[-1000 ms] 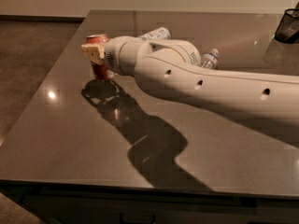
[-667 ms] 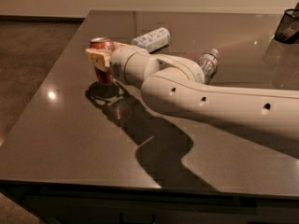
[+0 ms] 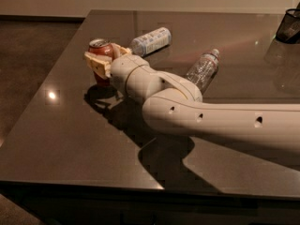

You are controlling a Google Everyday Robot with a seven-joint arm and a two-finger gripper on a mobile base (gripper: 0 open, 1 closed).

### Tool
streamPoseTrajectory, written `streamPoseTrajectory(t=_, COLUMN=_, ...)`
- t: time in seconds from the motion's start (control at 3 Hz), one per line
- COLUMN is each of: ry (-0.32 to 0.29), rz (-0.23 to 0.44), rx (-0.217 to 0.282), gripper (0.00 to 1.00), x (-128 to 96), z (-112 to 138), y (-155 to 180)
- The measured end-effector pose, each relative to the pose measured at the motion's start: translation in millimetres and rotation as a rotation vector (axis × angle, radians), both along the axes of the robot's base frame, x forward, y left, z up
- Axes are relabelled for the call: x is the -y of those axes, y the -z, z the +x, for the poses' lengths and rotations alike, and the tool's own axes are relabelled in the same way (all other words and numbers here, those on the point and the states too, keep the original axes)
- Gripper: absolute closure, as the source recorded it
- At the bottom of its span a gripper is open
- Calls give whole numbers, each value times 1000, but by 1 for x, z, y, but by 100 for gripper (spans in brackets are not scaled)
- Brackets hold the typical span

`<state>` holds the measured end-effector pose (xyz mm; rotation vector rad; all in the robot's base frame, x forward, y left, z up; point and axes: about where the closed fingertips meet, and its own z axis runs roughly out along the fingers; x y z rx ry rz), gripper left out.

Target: Place coke can upright

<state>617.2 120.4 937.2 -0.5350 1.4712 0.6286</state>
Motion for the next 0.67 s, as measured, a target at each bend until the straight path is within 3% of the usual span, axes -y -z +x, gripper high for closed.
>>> streamPoseTrajectory(t=0.67, ry=14, rz=27, rx=25, gripper=61, x=-3, z=-5, y=12)
